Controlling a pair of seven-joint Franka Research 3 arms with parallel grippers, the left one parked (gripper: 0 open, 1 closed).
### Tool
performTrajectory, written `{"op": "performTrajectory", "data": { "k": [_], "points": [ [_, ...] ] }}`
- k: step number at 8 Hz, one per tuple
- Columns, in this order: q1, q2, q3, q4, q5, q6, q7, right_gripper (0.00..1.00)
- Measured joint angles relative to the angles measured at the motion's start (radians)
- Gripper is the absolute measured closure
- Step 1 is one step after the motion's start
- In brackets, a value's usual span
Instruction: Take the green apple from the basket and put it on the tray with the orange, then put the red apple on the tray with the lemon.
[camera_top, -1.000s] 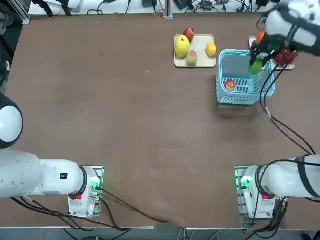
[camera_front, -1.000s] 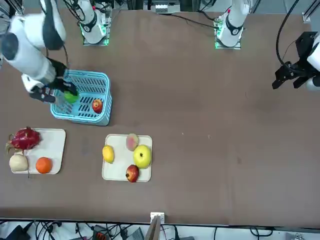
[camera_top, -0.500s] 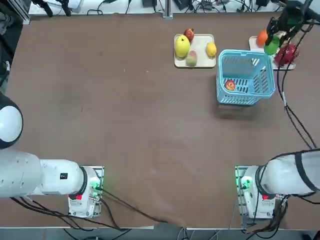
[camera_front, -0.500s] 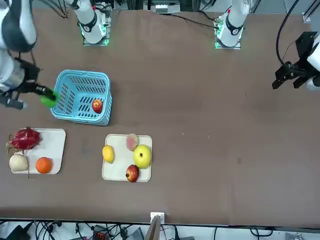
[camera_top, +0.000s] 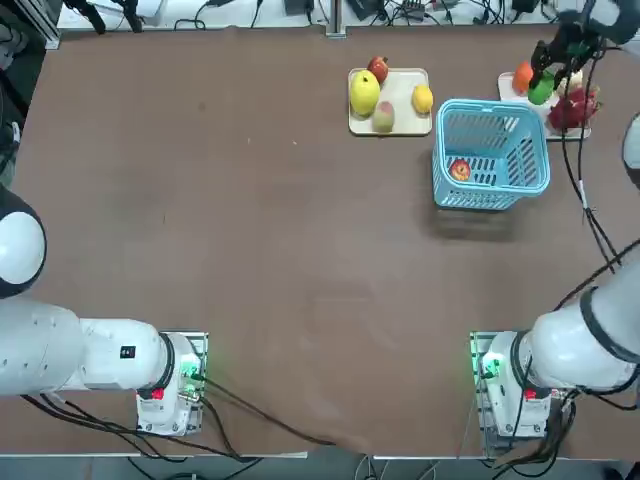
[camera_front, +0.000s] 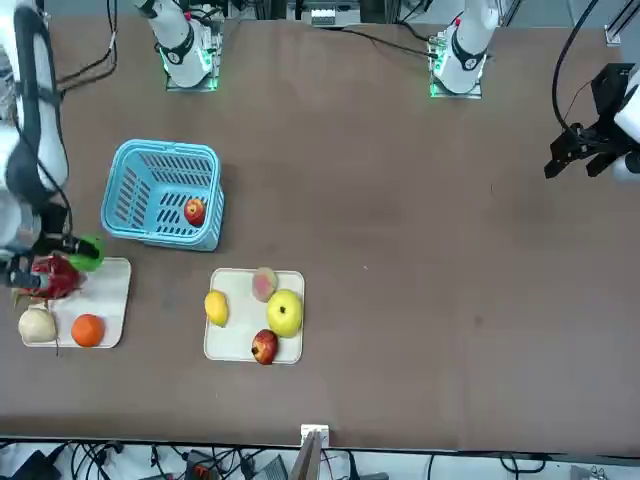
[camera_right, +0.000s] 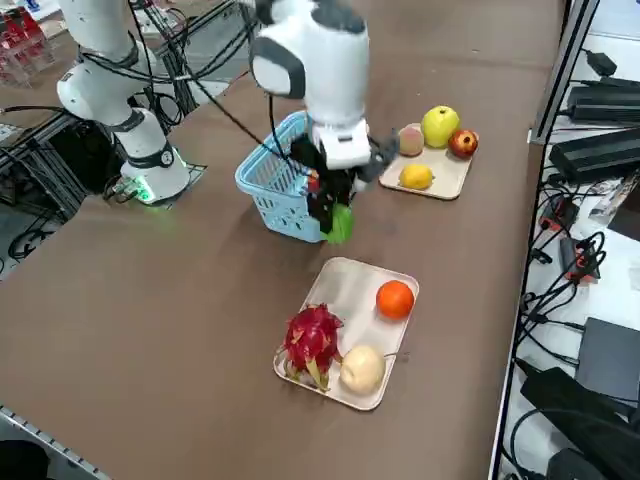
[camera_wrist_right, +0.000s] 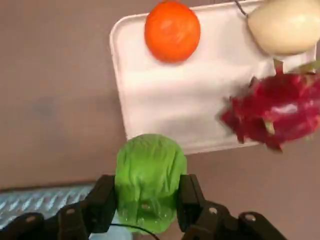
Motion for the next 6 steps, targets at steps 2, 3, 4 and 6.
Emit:
{"op": "performTrajectory", "data": {
  "k": [2, 3, 4, 6],
  "points": [
    [-0.031, 0.105, 0.000, 0.007, 0.000, 0.094, -0.017, 0.36],
    [-0.037, 0.149, 0.000, 0.011, -0.003, 0.137, -0.020, 0.36],
    [-0.040, 0.177, 0.000, 0.017, -0.016, 0.159, -0.021, 0.36],
    [-0.040, 0.186, 0.000, 0.029, -0.038, 0.163, -0.021, 0.20]
  ]
}}
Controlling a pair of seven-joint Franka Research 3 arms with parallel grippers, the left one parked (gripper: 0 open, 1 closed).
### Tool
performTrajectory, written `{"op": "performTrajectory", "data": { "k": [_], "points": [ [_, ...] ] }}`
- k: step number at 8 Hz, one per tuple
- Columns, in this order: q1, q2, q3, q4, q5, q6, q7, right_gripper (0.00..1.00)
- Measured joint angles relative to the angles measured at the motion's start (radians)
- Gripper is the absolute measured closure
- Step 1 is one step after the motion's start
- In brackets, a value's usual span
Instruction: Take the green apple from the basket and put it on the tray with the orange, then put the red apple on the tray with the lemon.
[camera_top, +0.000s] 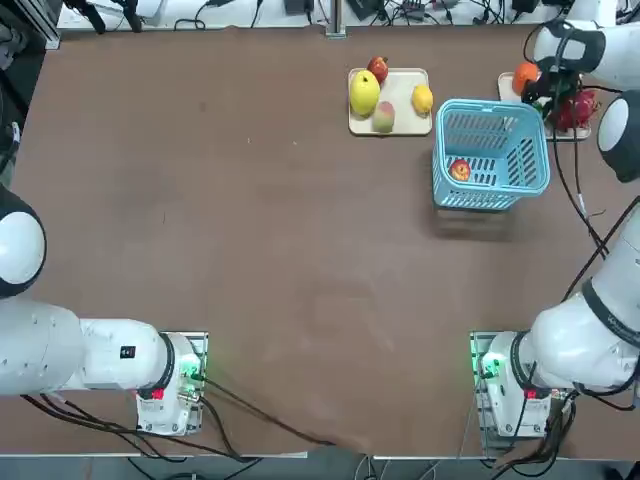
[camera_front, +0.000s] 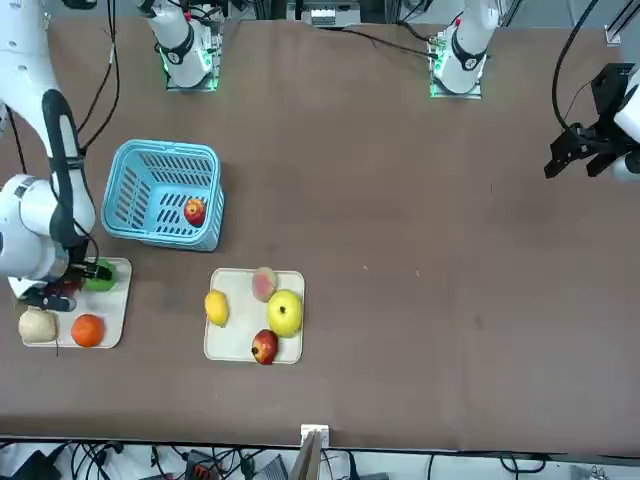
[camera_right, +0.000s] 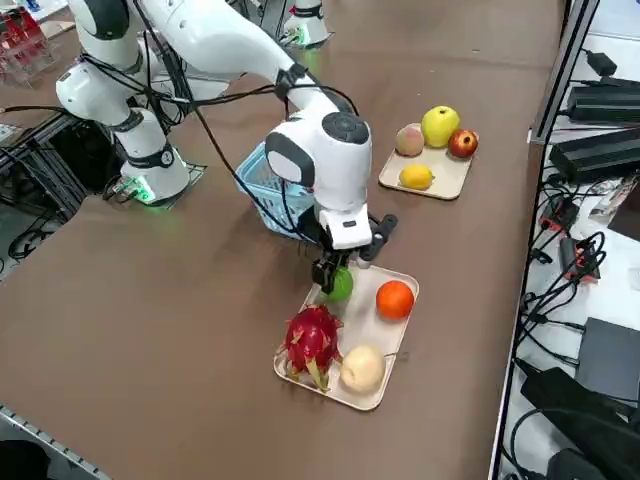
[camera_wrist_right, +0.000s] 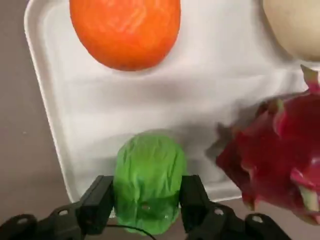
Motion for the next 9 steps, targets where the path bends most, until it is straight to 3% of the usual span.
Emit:
{"op": "performTrajectory", "data": {
  "k": [1, 5, 7, 9],
  "points": [
    [0.000, -0.001, 0.000, 0.008, -0.001, 0.000, -0.001, 0.03],
    [0.001, -0.021, 0.001, 0.090, -0.003, -0.032, -0.002, 0.00],
    [0.005, -0.120, 0.011, 0.120, -0.003, -0.231, -0.002, 0.00],
    [0.007, -0.279, 0.047, 0.109, 0.006, -0.439, 0.000, 0.00]
  ]
}}
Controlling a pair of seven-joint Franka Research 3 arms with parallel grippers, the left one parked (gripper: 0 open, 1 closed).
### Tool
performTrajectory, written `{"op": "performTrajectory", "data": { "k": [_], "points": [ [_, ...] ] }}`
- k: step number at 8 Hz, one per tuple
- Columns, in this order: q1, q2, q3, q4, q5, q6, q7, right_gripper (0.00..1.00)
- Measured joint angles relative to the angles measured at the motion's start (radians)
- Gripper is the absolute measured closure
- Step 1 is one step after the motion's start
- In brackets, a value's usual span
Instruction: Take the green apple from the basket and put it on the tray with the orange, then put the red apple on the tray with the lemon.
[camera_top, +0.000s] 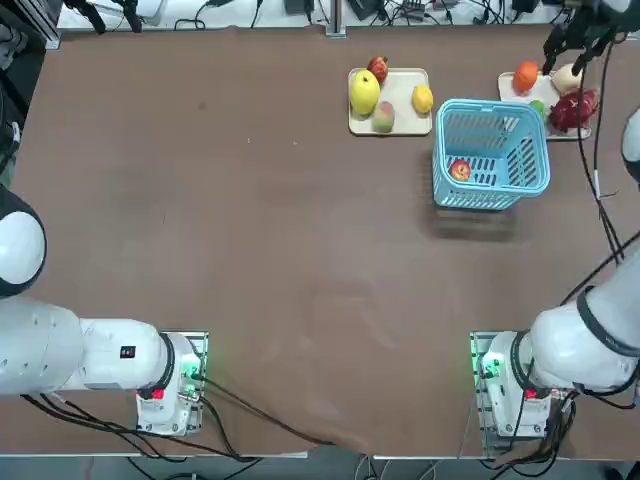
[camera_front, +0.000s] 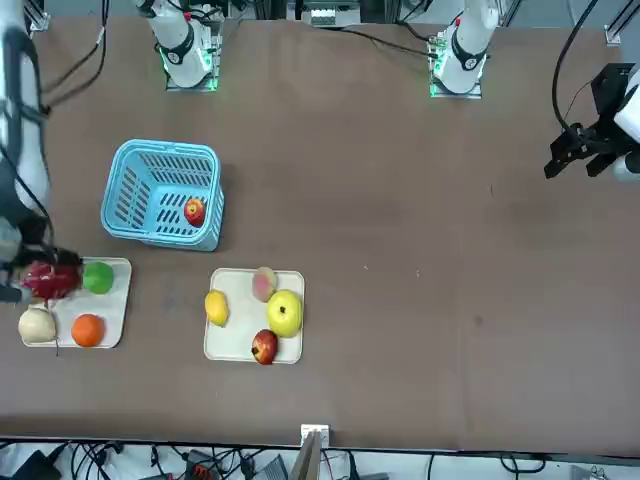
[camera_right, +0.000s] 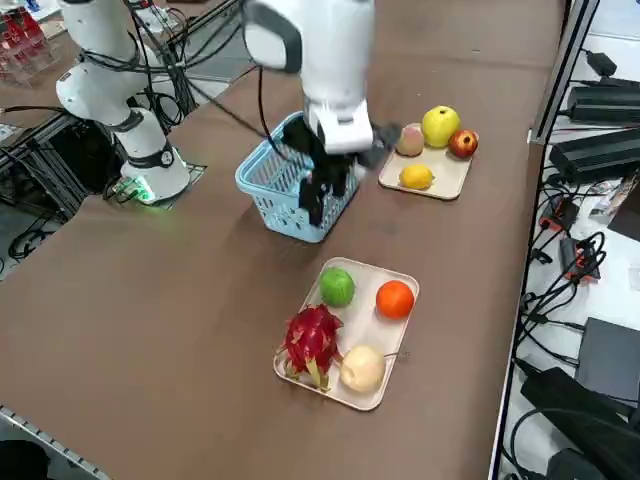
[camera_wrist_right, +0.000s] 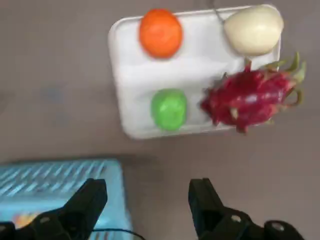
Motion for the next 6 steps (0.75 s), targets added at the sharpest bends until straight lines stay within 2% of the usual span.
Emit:
{"op": "performTrajectory", "data": {
  "k": [2, 4, 6],
  "points": [
    [0.027, -0.158, 0.033, -0.119, 0.074, -0.045, 0.085, 0.00],
    [0.094, -0.284, 0.039, -0.279, 0.104, -0.034, 0.288, 0.00],
    [0.205, -0.377, 0.045, -0.460, 0.105, 0.073, 0.441, 0.00]
  ]
}}
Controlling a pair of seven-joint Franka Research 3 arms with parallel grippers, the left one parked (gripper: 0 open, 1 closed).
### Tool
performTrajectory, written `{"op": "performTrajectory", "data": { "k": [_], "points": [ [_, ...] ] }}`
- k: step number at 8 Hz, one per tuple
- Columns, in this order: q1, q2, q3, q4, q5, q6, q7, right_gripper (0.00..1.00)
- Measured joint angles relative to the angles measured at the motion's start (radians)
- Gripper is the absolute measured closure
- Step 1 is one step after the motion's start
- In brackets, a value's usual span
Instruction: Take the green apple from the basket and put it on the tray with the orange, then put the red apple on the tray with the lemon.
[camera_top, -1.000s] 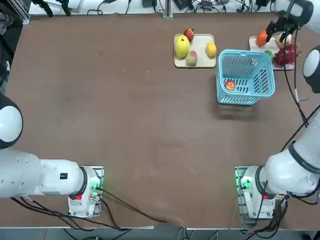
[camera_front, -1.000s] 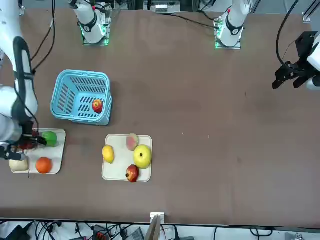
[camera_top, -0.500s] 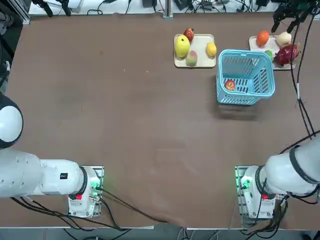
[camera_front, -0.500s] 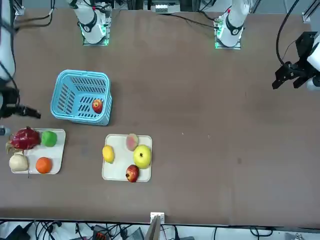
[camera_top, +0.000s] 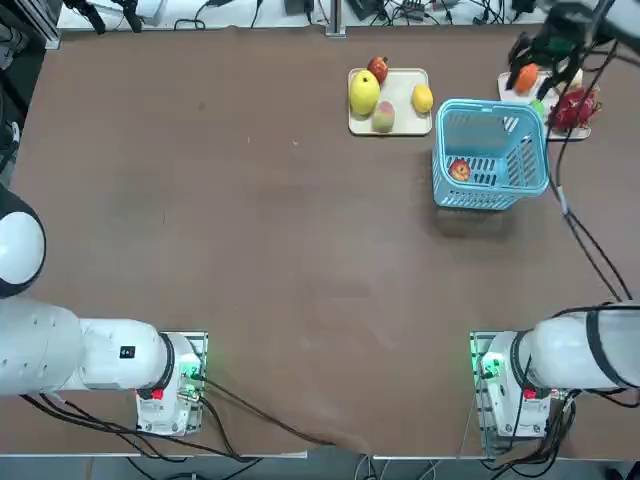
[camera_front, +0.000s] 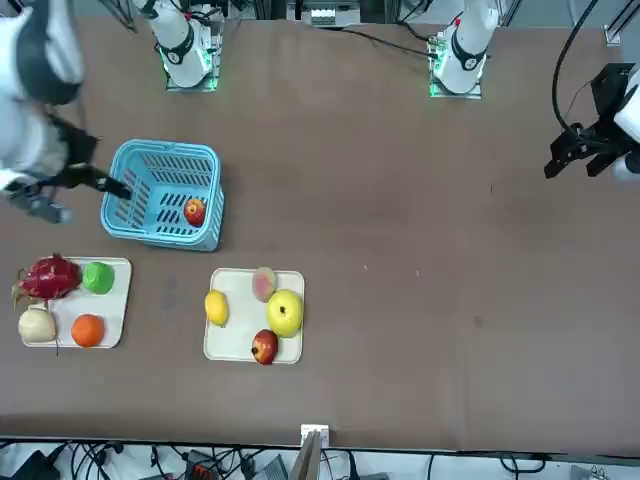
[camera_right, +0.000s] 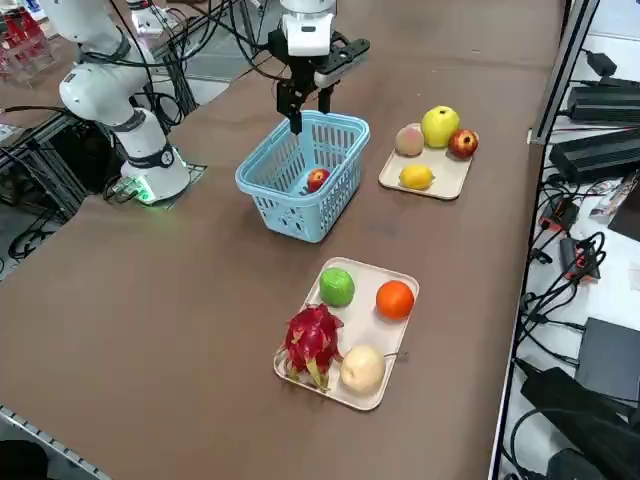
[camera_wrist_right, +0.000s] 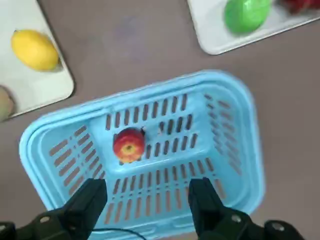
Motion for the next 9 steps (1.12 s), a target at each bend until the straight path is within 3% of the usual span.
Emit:
{"op": "performTrajectory", "data": {
  "k": [3, 9],
  "points": [
    [0.042, -0.096, 0.001, -0.272, -0.001, 0.171, -0.085, 0.00],
    [0.098, -0.078, 0.001, -0.528, -0.001, 0.585, -0.198, 0.00]
  ]
}}
